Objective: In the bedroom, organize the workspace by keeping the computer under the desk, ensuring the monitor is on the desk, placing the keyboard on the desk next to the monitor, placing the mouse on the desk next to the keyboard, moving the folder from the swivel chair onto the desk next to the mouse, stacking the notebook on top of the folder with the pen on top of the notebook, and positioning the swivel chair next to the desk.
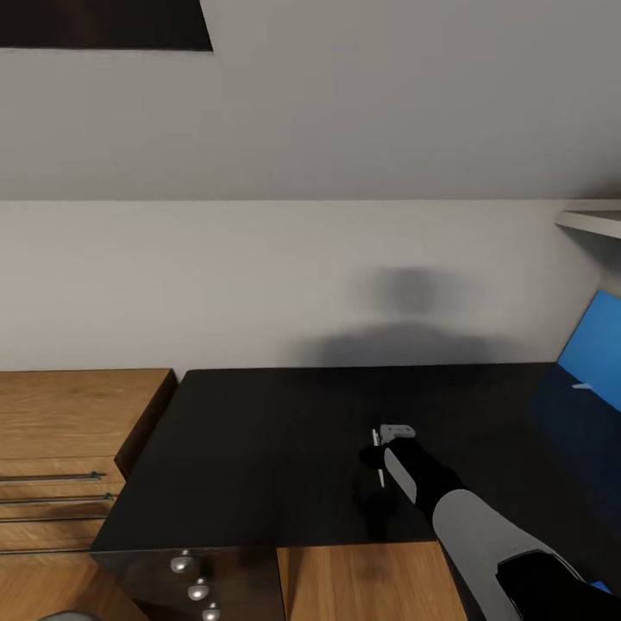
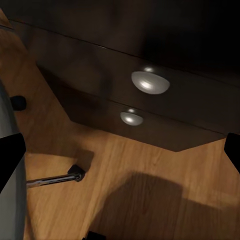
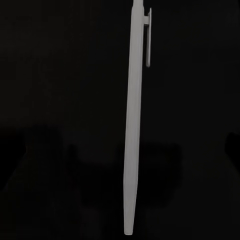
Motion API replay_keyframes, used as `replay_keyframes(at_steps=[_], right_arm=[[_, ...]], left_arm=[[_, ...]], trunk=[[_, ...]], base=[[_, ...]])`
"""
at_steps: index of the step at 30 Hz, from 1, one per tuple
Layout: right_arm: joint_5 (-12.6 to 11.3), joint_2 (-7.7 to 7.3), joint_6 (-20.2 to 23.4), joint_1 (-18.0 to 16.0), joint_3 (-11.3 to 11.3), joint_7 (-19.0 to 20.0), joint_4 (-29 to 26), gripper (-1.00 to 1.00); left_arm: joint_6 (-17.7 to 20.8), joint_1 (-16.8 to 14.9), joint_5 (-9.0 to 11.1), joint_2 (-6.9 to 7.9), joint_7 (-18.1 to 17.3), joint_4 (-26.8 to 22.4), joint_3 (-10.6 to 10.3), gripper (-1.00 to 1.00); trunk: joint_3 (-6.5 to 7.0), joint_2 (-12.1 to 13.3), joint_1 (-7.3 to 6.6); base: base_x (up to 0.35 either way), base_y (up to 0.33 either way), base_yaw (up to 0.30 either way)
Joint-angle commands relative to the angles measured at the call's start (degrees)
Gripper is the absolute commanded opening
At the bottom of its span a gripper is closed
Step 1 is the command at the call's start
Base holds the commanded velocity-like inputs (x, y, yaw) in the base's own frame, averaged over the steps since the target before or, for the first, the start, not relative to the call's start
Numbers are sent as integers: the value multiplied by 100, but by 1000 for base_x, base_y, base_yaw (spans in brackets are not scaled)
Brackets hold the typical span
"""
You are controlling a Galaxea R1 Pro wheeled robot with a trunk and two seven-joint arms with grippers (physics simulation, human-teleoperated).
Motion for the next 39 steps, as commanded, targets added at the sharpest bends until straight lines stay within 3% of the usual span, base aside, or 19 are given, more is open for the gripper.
replay_keyframes(at_steps=[1, 7, 14, 22, 32, 39], right_arm=[[-62, -4, 22, -5, 44, -48, -6, 100], [-60, -4, 21, -5, 45, -46, 18, 100], [-58, -11, 22, -8, 40, -46, 18, 100], [-58, -16, 23, -7, 40, -46, 18, 100], [-58, -22, 23, -7, 40, -46, 18, 100], [-58, -23, 23, -7, 40, -48, 20, 100]], left_arm=[[-3, 0, 32, -6, -40, -5, 20, 100], [-3, 0, 32, -4, -40, -5, 20, 100], [-3, 0, 32, -4, -39, -5, 20, 100], [-3, 0, 32, -4, -39, -5, 20, 100], [-3, 0, 32, -4, -39, -5, 20, 100], [-9, 0, 32, -7, -45, -9, 20, 100]], trunk=[[-24, -46, 23], [-132, -286, 155], [-132, -286, 155], [-275, -607, 331], [-275, -607, 331], [-401, -888, 485]], base=[[0, 0, 0], [0, 0, 0], [0, 0, 0], [0, 0, 0], [0, 0, 0], [0, 0, 0]])
